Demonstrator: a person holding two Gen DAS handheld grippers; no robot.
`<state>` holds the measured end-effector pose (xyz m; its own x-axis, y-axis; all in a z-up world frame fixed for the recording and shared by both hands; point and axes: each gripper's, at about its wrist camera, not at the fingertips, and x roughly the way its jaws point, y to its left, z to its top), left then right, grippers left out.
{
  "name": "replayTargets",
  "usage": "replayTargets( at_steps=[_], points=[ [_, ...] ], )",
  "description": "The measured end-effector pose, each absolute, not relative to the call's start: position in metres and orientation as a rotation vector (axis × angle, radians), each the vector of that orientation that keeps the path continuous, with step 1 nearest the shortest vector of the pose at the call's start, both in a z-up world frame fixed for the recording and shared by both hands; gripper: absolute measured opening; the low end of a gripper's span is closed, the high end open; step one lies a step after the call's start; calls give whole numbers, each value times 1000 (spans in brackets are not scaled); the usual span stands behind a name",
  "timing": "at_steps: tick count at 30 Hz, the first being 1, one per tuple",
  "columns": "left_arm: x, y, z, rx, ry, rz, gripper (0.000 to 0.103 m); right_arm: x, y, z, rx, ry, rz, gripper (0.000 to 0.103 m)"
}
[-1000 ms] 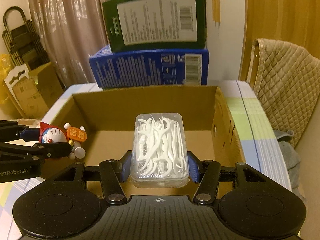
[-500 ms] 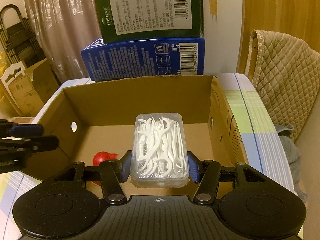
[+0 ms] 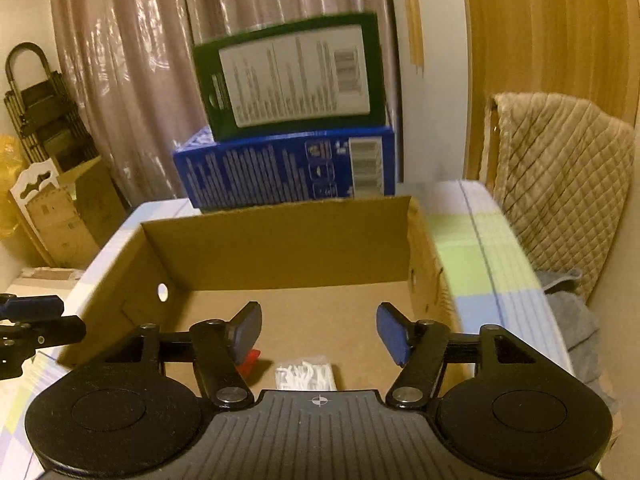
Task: Organize rigid objects
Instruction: 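Open the left tool to drop the figure while the right tool releases the floss box, then withdraw both open tools from the cardboard box back over the table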
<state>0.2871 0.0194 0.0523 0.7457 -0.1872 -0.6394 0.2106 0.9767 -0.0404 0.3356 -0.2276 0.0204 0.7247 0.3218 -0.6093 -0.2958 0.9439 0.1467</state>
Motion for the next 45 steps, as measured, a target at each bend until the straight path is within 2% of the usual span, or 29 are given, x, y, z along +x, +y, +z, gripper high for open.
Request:
replayTargets(
  at_steps=[13,18,26,38,45],
  points=[
    [172,29,85,-14,637,-164,48,187,-263,56,113,639,313,72],
    [121,28,84,-48,636,-144,57,130,-275,46,130,670,281,77],
    [58,16,66,-64,662,-135,70,51,-287,33,101,681,248,79],
    [22,-9,28,-24,738,-116,86,15,-306,15,137,726,213,79],
    [19,-19,20,-7,746,-125,92,15,-310,10,147,740,203,80]
  ],
)
